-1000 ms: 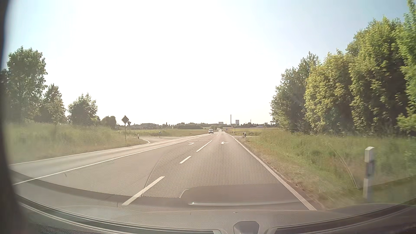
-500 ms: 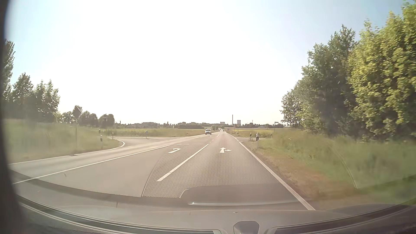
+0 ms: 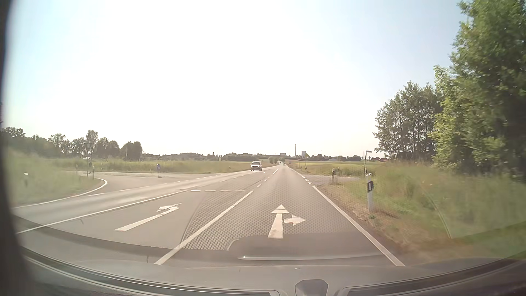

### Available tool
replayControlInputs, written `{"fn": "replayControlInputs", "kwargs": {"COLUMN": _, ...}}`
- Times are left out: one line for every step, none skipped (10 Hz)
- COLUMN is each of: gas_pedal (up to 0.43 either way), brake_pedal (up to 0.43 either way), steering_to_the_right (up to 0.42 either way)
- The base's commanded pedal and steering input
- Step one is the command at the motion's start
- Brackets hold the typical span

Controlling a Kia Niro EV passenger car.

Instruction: Follow the waypoints while adhering to traffic rules and regulations

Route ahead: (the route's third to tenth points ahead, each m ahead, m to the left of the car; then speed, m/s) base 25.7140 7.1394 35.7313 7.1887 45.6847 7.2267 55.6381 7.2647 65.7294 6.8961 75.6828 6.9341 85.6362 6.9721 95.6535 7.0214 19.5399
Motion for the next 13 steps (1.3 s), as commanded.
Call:
{"fn": "replayControlInputs", "kwargs": {"gas_pedal": 0.169, "brake_pedal": 0.006, "steering_to_the_right": 0.002}}
{"fn": "replayControlInputs", "kwargs": {"gas_pedal": 0.177, "brake_pedal": 0.006, "steering_to_the_right": 0.002}}
{"fn": "replayControlInputs", "kwargs": {"gas_pedal": 0.177, "brake_pedal": 0.006, "steering_to_the_right": 0.002}}
{"fn": "replayControlInputs", "kwargs": {"gas_pedal": 0.177, "brake_pedal": 0.006, "steering_to_the_right": 0.002}}
{"fn": "replayControlInputs", "kwargs": {"gas_pedal": 0.177, "brake_pedal": 0.006, "steering_to_the_right": 0.002}}
{"fn": "replayControlInputs", "kwargs": {"gas_pedal": 0.177, "brake_pedal": 0.006, "steering_to_the_right": 0.002}}
{"fn": "replayControlInputs", "kwargs": {"gas_pedal": 0.177, "brake_pedal": 0.006, "steering_to_the_right": 0.002}}
{"fn": "replayControlInputs", "kwargs": {"gas_pedal": 0.177, "brake_pedal": 0.006, "steering_to_the_right": 0.002}}
{"fn": "replayControlInputs", "kwargs": {"gas_pedal": 0.177, "brake_pedal": 0.006, "steering_to_the_right": 0.002}}
{"fn": "replayControlInputs", "kwargs": {"gas_pedal": 0.177, "brake_pedal": 0.006, "steering_to_the_right": 0.002}}
{"fn": "replayControlInputs", "kwargs": {"gas_pedal": 0.177, "brake_pedal": 0.006, "steering_to_the_right": 0.003}}
{"fn": "replayControlInputs", "kwargs": {"gas_pedal": 0.177, "brake_pedal": 0.006, "steering_to_the_right": 0.003}}
{"fn": "replayControlInputs", "kwargs": {"gas_pedal": 0.177, "brake_pedal": 0.006, "steering_to_the_right": 0.004}}
